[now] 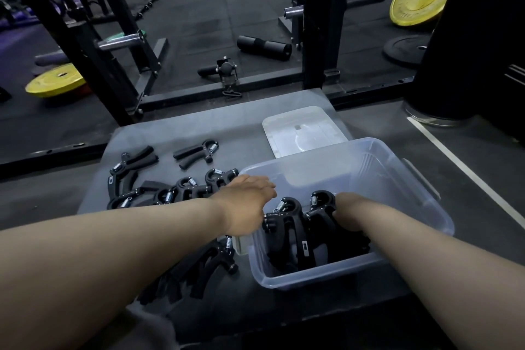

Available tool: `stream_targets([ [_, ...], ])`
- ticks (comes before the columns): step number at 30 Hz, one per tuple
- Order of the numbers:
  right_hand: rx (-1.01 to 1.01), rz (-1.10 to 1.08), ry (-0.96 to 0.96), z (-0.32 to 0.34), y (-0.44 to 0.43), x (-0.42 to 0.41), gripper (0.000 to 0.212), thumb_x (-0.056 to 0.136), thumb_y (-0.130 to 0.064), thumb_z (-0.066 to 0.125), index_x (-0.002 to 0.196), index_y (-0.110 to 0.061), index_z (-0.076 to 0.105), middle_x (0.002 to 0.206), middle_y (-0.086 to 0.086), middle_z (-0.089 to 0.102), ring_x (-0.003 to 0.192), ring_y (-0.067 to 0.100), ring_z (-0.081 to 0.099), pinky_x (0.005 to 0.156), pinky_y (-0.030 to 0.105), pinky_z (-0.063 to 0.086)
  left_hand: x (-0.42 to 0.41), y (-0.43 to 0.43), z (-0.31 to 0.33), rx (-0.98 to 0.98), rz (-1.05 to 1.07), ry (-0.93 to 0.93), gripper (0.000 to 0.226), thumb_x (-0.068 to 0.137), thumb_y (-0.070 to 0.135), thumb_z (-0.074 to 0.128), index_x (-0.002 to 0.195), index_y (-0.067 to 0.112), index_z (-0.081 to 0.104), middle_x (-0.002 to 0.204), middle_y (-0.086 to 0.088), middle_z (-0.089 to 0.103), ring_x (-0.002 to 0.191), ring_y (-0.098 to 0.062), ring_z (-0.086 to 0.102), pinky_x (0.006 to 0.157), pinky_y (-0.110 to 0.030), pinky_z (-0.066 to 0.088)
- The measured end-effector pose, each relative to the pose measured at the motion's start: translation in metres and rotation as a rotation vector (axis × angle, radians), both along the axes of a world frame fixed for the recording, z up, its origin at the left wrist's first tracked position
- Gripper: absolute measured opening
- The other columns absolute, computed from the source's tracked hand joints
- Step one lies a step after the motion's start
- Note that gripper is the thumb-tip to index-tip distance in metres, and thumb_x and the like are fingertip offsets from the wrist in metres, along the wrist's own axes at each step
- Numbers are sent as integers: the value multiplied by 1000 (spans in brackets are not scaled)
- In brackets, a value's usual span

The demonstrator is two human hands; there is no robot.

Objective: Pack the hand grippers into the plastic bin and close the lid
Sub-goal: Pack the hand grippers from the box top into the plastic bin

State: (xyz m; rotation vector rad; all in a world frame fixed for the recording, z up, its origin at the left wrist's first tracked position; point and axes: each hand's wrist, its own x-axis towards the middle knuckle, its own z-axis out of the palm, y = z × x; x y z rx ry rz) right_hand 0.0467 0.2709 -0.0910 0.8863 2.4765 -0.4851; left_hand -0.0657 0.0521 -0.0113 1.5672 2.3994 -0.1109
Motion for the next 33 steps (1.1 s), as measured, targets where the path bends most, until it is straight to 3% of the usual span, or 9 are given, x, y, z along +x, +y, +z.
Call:
stream_targets([
  [4,6,47,-40,-3,-3,0,42,90,-26,55,130,-15,55,131,8,60,120,29,57,98,33,47,0,0,-1,-3,3,0,60,91,10,41,150,21,36,162,6,22,151,-10,7,117,-27,-5],
  [9,52,89,-71,-8,0,1,52,77,-33,68,127,-20,57,123,7,65,112,26,63,89,29,50,1,0,-1,-4,1,13,60,91,10,41,150,21,37,162,6,23,151,-11,8,118,-27,-4],
  [17,49,110,-97,-11,1,-1,46,87,-24,63,130,-12,55,129,8,61,119,26,59,95,29,46,1,0,-1,-12,7,2,61,91,9,41,151,21,35,162,6,21,151,-10,7,116,-25,-6],
  [21,56,148,-92,-14,2,1,41,86,-27,59,125,-16,59,126,8,63,115,26,60,96,32,48,1,0,0,-14,14,-5,62,91,9,39,152,21,32,163,7,18,151,-9,6,115,-24,-9],
  [24,3,143,-76,-8,2,1,36,93,-28,49,125,-14,59,127,9,61,116,27,58,99,32,46,1,0,0,-37,31,-22,65,91,9,37,154,21,27,165,5,12,151,-11,4,118,-27,-8],
  [30,20,54,44,11,-12,-6,45,95,-44,41,127,-14,51,135,13,53,123,32,51,101,37,42,0,-3,9,-111,49,-17,62,100,23,35,157,20,13,166,4,-5,152,-16,-4,119,-30,-5],
  [33,31,72,257,32,-36,-11,39,94,-44,38,121,-19,49,131,11,49,123,31,48,102,44,41,-1,-10,12,-100,58,14,63,102,34,32,158,19,7,166,4,-9,152,-17,-5,121,-32,-5],
])
